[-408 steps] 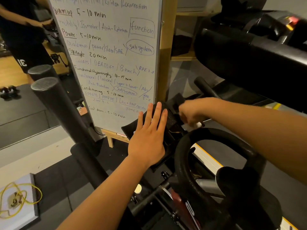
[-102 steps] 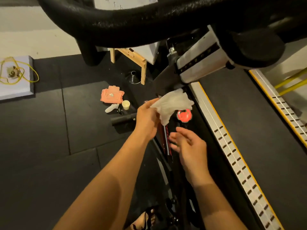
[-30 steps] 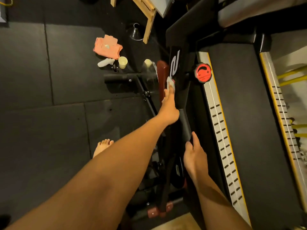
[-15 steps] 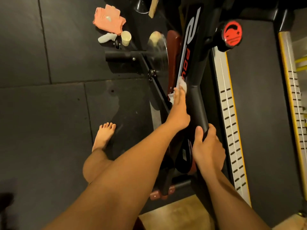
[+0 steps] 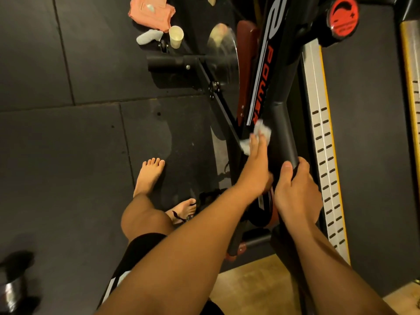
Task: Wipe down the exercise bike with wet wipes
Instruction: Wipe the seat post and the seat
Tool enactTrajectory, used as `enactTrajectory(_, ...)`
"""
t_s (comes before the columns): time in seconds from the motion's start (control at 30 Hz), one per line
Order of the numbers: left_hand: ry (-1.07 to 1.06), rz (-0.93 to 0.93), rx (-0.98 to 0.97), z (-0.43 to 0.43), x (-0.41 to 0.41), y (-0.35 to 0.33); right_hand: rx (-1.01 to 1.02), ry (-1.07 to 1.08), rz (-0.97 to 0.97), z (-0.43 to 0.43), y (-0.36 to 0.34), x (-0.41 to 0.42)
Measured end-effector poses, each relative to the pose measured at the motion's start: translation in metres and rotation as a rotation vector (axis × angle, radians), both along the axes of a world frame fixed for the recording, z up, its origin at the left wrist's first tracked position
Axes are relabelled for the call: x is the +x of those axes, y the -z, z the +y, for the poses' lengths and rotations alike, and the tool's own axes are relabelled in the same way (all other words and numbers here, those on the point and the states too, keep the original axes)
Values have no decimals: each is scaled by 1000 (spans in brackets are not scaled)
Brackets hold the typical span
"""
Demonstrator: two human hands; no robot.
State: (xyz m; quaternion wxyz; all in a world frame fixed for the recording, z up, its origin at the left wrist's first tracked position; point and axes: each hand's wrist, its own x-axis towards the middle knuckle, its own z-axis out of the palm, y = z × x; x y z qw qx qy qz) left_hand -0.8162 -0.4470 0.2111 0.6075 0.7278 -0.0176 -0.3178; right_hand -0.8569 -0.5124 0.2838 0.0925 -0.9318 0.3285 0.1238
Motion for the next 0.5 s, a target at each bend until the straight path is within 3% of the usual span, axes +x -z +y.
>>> enactTrajectory(0.13,29,146,57,0,60,12,28,24,-2,-1,0,2)
enactTrajectory(0.27,121,217,109,-1,26,13,32,30,7,2,-5,5)
enactTrajectory(0.4,145,79,28,10,-1,-31,236,204,-4,0,-18,8)
enactTrajectory(0.5,253,-109,81,7,31,-58,483,416,-236,-3,-26,4)
